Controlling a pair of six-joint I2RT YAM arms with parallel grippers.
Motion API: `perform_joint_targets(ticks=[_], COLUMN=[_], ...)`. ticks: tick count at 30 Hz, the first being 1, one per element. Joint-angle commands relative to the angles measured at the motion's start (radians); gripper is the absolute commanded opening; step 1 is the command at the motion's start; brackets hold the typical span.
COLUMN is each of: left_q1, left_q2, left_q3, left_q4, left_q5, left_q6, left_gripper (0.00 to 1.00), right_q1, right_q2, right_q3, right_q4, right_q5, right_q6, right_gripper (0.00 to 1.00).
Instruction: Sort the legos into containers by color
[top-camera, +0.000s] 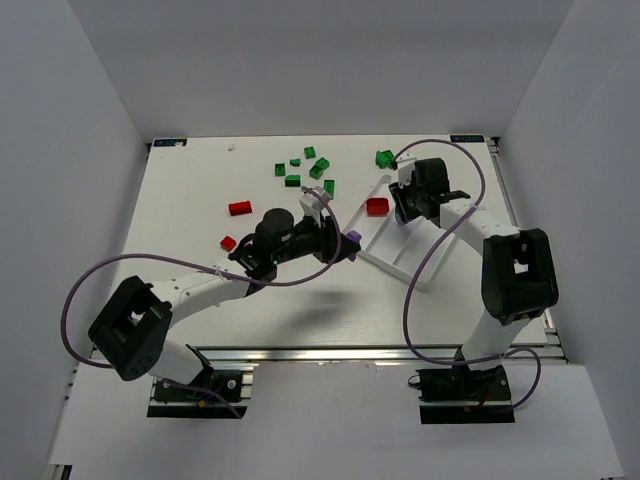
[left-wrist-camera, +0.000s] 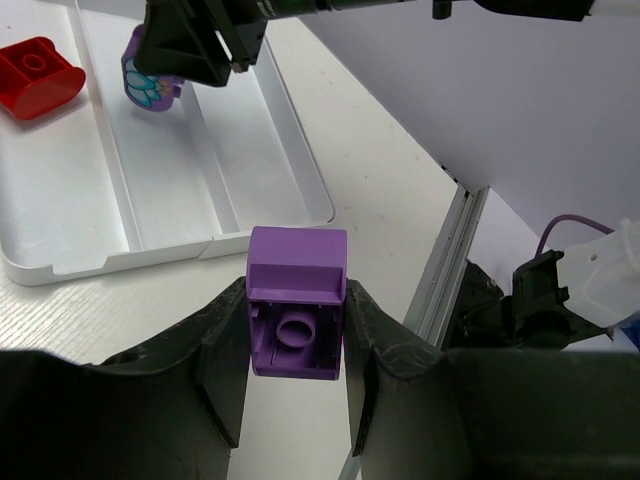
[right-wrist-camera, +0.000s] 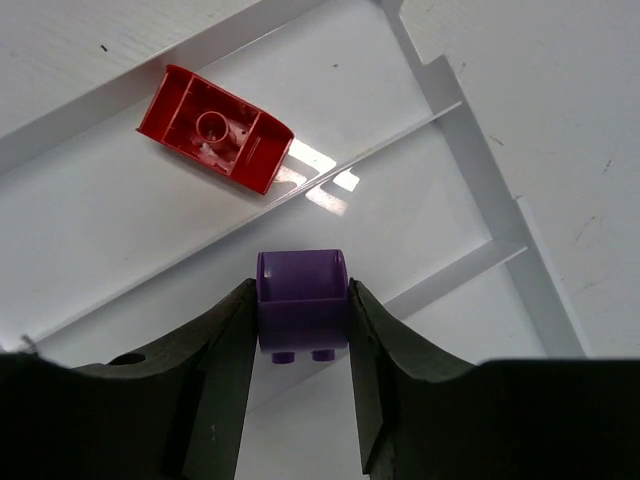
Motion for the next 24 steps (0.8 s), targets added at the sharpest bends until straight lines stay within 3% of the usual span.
perform_joint_targets(ticks=[1,5,11,13,14,16,17,18,19,20,23,24], left_q1=[0.004,0.004,0.003,0.001,0.001,-0.003,-0.006,-0.010,-0.011,-0.014,-0.026,-0.033], left_q2=[0.006,0.037,0.117,0.161,0.179,0.239,0.262,0.285,0.332,0.359,0.462,0.510], left_q3=[0.036,0.048,0.120,0.169,0.189,0.252,0.274,0.295,0.315,0.359,0.462,0.514], left_q4=[0.049,0.061,0.047,0.029,0.020,-0.015,-0.025,-0.045,-0.052,-0.060,-0.115,-0.149], left_q5=[0.025,0.029,0.043,0.045,0.045,0.042,0.040,0.039,0.037,0.037,0.028,0.016], left_q6=[-0.036,-0.053,-0.071,-0.073,-0.071,-0.068,-0.066,-0.065,-0.062,-0.057,-0.036,-0.025], left_gripper=[0.00,0.00,0.00,0.00,0.00,0.00,0.00,0.00,0.00,0.00,0.00,0.00], right_q1=[-0.023,-0.035,-0.078,-0.125,-0.152,-0.236,-0.253,-0.256,-0.294,-0.302,-0.317,-0.324], right_q2=[0.009,0.009,-0.037,-0.069,-0.116,-0.172,-0.215,-0.233,-0.246,-0.275,-0.337,-0.370], right_q3=[0.065,0.063,0.080,0.092,0.091,0.059,0.048,0.039,0.034,0.028,-0.020,-0.050], right_q4=[0.054,0.051,0.016,-0.018,-0.025,0.014,0.022,0.024,0.019,0.008,0.007,0.014], right_q5=[0.019,-0.014,-0.131,-0.229,-0.371,-0.625,-0.681,-0.721,-0.766,-0.786,-0.814,-0.814], right_q6=[0.012,0.000,0.020,-0.002,-0.003,0.003,0.015,0.018,0.018,0.020,0.026,0.032], right_gripper=[0.45,0.68,0.76,0.76,0.75,0.59,0.46,0.31,0.05,0.00,0.00,0.06])
